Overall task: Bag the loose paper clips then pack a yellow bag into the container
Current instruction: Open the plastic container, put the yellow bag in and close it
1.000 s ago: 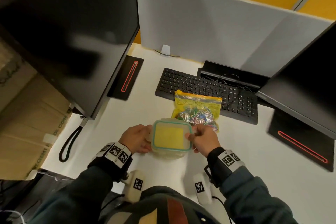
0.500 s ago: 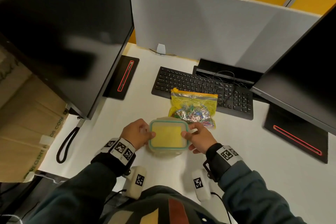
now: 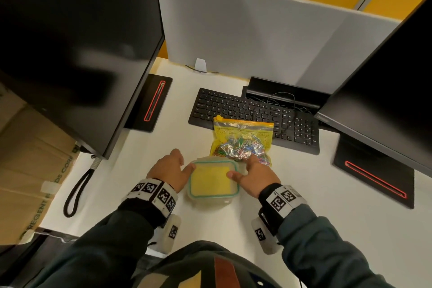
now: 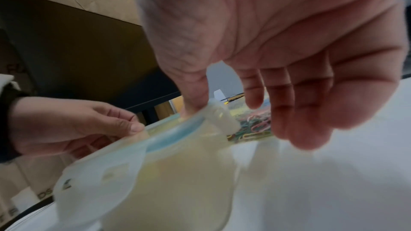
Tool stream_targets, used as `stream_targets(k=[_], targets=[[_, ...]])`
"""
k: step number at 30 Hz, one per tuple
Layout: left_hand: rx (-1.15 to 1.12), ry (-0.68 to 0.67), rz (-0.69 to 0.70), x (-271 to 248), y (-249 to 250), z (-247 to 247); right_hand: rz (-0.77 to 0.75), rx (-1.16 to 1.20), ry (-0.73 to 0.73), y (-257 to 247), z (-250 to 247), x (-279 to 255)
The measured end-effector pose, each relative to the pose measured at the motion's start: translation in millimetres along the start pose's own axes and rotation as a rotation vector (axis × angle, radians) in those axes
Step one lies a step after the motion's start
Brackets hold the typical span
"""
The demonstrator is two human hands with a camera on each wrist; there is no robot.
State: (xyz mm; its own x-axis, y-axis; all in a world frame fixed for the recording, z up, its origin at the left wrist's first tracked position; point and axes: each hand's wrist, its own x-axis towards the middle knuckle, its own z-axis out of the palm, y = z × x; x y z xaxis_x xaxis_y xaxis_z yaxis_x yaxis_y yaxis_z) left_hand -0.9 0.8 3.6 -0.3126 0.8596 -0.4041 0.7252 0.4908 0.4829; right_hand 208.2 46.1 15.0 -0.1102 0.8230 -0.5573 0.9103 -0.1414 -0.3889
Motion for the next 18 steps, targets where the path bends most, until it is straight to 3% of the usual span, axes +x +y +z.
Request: stream_targets(k=[2, 5, 9, 11, 14, 16, 18], targets=[[0.169, -0.082, -0.023, 1, -2, 0, 0.025, -0.081, -0.021, 2, -1, 2], [0.195, -0.210, 0.024, 2, 1, 6, -0.021, -0.038, -0.159, -1, 5, 5], [-0.141, -0.307, -0.023, 0, 0, 11, 0.058, 0.349, -0.335, 0, 7, 8], [-0.269, -0.319, -0.063, -1, -3, 9, 0.081, 0.409, -0.359, 2, 5, 10], [-0.037, -0.159, 0.037, -3, 4, 2, 0.023, 0.293, -0.254, 2, 8, 10], [0.084, -0.062, 0.191, -6, 17, 0, -0.013, 0.216, -0.114, 5, 11, 11], [0.275, -0.150, 0.399, -8, 29, 6, -0.037, 0.150, 0.023, 7, 13, 11]])
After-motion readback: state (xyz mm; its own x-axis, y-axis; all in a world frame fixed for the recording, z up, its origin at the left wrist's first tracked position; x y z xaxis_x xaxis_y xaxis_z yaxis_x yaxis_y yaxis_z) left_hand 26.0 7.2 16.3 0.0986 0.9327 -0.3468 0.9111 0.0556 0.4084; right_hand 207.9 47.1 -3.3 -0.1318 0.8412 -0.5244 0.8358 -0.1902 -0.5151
